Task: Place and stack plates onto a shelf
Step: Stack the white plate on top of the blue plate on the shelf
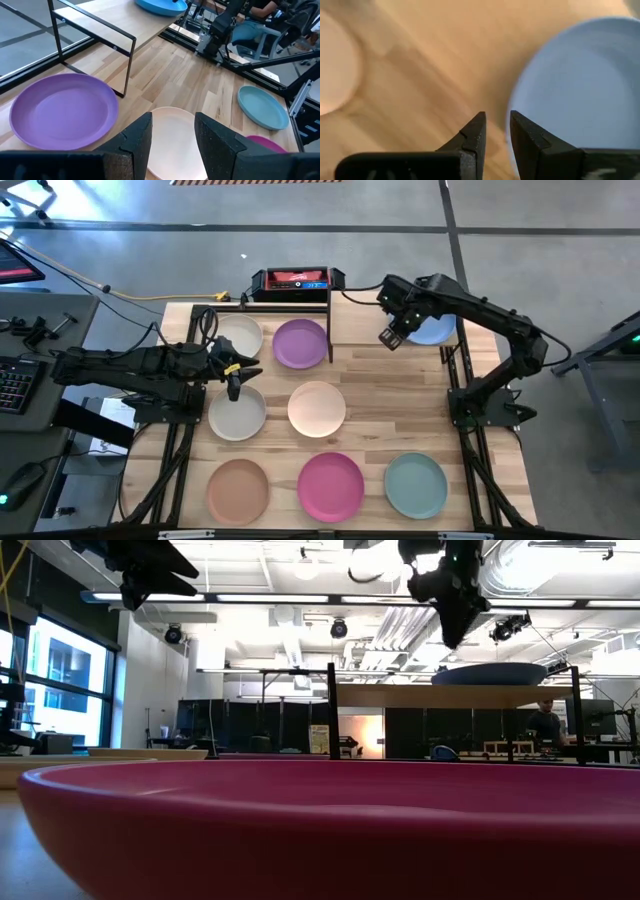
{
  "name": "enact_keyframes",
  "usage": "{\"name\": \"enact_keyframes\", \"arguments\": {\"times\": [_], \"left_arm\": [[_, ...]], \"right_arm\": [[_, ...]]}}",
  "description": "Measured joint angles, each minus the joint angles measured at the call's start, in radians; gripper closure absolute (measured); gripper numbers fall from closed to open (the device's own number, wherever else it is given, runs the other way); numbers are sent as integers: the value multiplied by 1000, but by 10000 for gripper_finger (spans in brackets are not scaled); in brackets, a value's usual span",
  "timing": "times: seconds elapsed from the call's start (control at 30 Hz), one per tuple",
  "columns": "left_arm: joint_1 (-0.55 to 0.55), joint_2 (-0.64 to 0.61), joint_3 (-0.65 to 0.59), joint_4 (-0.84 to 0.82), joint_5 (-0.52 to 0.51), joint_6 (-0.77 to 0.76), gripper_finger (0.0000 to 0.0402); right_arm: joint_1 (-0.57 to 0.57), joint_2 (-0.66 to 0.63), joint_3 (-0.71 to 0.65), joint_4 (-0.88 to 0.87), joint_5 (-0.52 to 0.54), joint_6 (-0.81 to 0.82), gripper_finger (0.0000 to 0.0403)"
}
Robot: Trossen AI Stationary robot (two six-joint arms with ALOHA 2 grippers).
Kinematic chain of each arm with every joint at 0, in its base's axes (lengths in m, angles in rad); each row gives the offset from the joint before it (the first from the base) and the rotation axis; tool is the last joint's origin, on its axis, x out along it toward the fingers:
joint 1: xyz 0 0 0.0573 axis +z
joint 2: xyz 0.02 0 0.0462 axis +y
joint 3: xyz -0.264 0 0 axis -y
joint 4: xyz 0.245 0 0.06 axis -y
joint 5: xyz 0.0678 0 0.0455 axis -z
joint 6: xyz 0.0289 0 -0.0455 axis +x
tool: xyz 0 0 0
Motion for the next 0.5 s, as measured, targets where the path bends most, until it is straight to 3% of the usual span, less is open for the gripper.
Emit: {"name": "enact_keyframes", "arguments": {"times": [0.23,0.5], "left_arm": [[0,4,0,0,44,-19,264],[0,89,0,-6,182,-44,264]], "right_arm": [[105,0,26,5,-149,43,336],[259,0,26,15,-160,187,336]]}}
